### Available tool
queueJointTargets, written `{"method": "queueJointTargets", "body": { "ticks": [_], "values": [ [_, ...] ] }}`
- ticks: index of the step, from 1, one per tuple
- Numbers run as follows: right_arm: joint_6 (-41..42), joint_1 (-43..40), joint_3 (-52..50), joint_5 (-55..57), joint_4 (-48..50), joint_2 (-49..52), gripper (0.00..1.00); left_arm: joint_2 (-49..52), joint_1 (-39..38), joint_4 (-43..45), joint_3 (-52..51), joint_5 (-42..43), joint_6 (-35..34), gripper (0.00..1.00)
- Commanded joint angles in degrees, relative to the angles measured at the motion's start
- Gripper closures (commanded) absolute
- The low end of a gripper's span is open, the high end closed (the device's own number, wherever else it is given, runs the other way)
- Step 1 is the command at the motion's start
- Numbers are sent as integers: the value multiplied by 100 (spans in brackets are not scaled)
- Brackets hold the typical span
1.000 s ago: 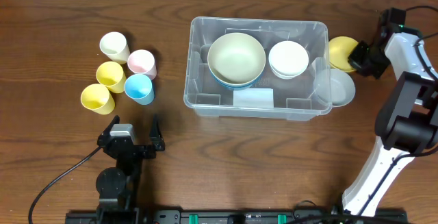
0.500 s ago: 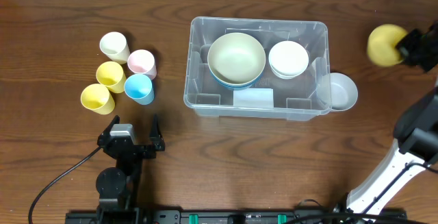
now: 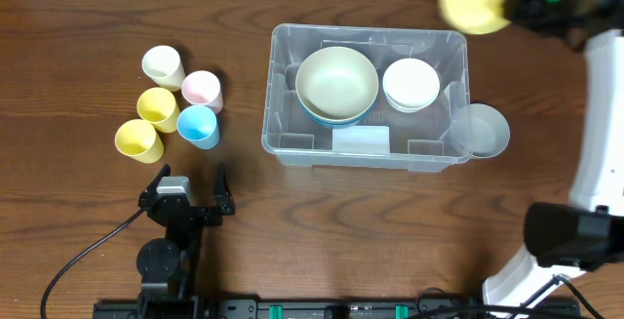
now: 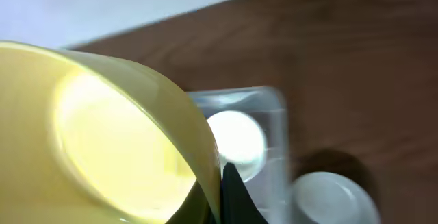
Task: Pack container
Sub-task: 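Lower the yellow bowl onto the white bowl in the bin, release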
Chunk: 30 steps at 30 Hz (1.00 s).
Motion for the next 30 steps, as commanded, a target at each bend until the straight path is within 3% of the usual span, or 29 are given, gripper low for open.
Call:
{"method": "queueJointTargets", "body": {
  "ticks": [1,8,19,30],
  "values": [
    [-157,560,-240,584,-20,293,99,-35,28,-212,-85,37,96,2],
    [144,1036,-654,944,26,855,99,-35,28,-212,-85,37,96,2],
    [144,999,-675,944,31,1851,99,-35,28,-212,-85,37,96,2],
    [271,951,-684,1502,-2,2068,99,-35,28,-212,-85,37,96,2]
  ]
}}
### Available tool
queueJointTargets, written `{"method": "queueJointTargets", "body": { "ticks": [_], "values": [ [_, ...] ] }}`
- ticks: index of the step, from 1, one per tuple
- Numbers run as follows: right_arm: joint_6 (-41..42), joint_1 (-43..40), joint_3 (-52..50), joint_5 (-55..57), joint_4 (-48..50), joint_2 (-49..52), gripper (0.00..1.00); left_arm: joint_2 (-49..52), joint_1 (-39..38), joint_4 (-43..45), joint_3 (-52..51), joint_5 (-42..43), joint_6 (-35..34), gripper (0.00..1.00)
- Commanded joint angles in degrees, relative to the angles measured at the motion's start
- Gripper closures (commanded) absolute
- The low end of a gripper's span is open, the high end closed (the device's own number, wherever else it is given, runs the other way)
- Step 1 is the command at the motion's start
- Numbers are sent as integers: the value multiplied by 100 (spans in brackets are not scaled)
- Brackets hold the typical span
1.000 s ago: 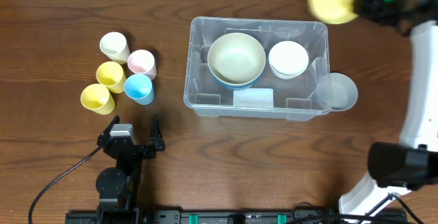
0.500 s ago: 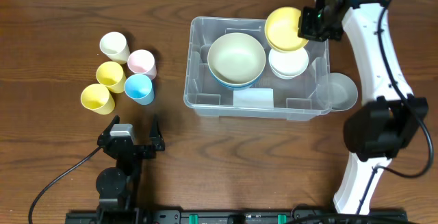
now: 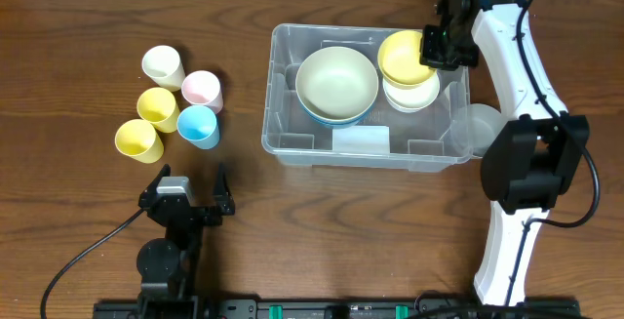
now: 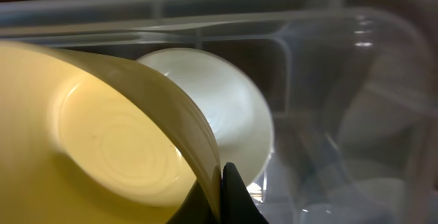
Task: Pack container
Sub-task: 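Lower the yellow bowl onto the white bowl in the bin, release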
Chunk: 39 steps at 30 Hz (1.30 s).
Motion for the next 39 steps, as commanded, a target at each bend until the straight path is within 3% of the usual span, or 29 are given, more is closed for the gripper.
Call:
{"method": "queueJointTargets", "body": {
  "ticks": [1,19,22,30,36,39],
  "values": [
    [125,-74,-2,262,-2,55,98,-35,28,-212,-85,37,94,2],
    [127,-98,-245,258,144,66,93,-35,28,-212,-85,37,94,2],
    [125,-98,-249,258,142,66,83,-35,28,-212,-85,37,94,2],
    [125,-98,-249,258,138,66,41,-35,28,-212,-85,37,94,2],
    [125,-98,-249,256,138,66,41,-35,28,-212,-85,37,94,2],
    [125,-96,-249,243,142,66,47,-35,28,-214,-85,37,94,2]
  ]
}}
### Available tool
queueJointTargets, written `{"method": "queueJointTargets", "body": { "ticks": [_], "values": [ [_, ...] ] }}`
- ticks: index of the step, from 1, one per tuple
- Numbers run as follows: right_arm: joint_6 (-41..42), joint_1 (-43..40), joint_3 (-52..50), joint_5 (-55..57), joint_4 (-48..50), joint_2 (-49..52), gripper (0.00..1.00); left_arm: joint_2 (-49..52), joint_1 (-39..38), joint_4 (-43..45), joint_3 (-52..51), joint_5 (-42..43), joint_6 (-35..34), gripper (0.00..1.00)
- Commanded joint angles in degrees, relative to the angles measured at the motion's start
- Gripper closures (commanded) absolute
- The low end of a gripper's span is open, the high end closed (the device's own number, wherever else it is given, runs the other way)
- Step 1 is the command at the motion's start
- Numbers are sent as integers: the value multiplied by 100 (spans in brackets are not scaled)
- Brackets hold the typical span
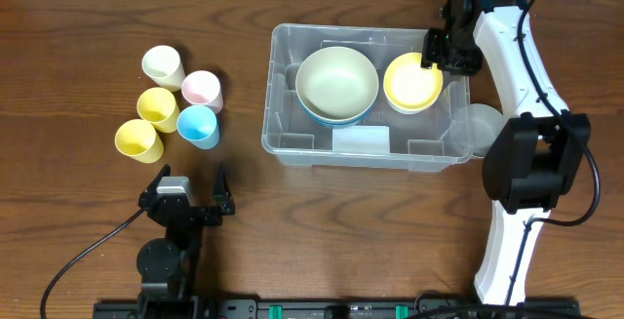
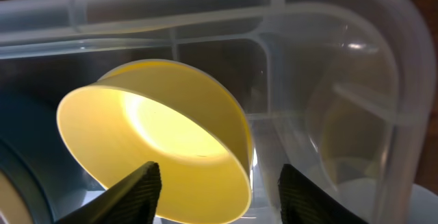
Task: Pack container
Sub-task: 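Lower the yellow bowl onto the white bowl in the bin, release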
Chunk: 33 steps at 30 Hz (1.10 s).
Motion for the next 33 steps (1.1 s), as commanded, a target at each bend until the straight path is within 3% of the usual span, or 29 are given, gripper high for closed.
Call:
{"method": "queueJointTargets", "body": {
  "ticks": [1,18,29,33],
  "values": [
    [24,-22,-35,57,0,66,48,-35,28,-214,-85,37,96,2],
    [-133,-22,-37,57,160,420,54,-35,28,-212,-85,37,96,2],
    [-129,-24,-35,59,177,428,96,-35,28,-212,-85,37,96,2],
    [-111,-24,-35,59,177,428,99,-35,28,-212,-85,37,96,2]
  ]
}}
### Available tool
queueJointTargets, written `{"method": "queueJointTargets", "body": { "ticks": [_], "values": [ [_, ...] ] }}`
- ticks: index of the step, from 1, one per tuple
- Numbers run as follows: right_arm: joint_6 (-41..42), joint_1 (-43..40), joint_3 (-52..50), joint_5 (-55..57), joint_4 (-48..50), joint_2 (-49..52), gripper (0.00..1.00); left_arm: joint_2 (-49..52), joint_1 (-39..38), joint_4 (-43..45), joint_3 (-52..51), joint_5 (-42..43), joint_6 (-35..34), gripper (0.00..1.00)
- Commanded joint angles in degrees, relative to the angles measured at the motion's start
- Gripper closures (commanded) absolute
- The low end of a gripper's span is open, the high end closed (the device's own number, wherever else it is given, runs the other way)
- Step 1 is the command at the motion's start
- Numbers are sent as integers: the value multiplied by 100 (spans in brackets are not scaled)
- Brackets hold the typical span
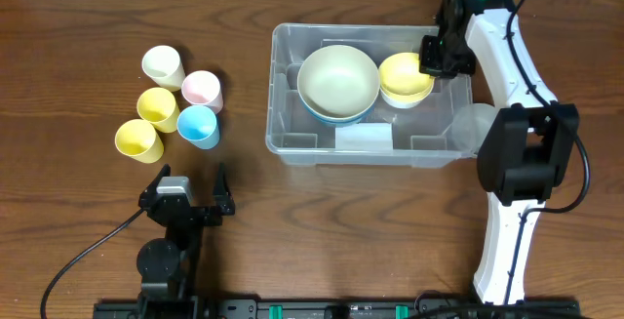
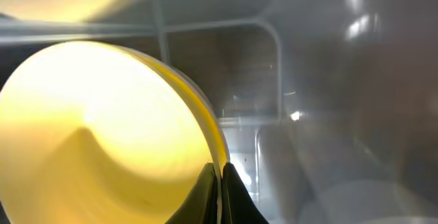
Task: Pack container
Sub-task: 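Lower the yellow bowl onto the white bowl in the bin, release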
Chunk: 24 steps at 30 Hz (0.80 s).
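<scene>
A clear plastic container [image 1: 283, 143] stands mid-table. In its left half a large cream bowl [image 1: 337, 80] is nested in a blue bowl [image 1: 317, 116]. In its right half a yellow bowl [image 1: 405, 73] lies on white bowls [image 1: 409, 99]. My right gripper [image 1: 434, 58] is at the yellow bowl's right edge, inside the container. In the wrist view this gripper [image 2: 220, 183] is shut on the rim of the yellow bowl [image 2: 96, 135], which is tilted. My left gripper [image 1: 191, 176] rests open near the table's front, holding nothing.
Several cups stand left of the container: a cream cup [image 1: 162, 65], a pink cup [image 1: 202, 90], two yellow cups [image 1: 156, 108] and a blue cup [image 1: 198, 125]. A translucent round piece [image 1: 480, 124] lies against the container's right wall.
My right gripper was open around the yellow bowl lying on the white bowls. Now it is shut on that bowl's rim. The bowl is tilted and the container sits slightly further right.
My right gripper held the yellow bowl high over the table's far right corner. Then it held it inside the container above the white bowls. Then the bowl lay on them with the jaws open. Now the jaws are shut on its rim again.
</scene>
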Motion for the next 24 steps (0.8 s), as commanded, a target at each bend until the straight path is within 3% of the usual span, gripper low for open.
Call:
{"method": "queueJointTargets", "body": {
  "ticks": [1,13,16,20,21,24],
  "values": [
    [50,-24,-15,61,2,44,99,-35,28,-212,-85,37,94,2],
    [74,-24,-15,59,-35,42,96,-35,28,-212,-85,37,94,2],
    [74,-24,-15,59,-55,42,76,-35,28,-212,-85,37,94,2],
    [74,-24,-15,59,-85,42,34,-35,28,-212,-85,37,94,2],
    [74,-24,-15,61,-90,42,28,-35,28,-212,-85,37,94,2],
    [74,-24,-13,61,-85,37,24,-35,28,-212,-85,37,94,2]
  ]
}}
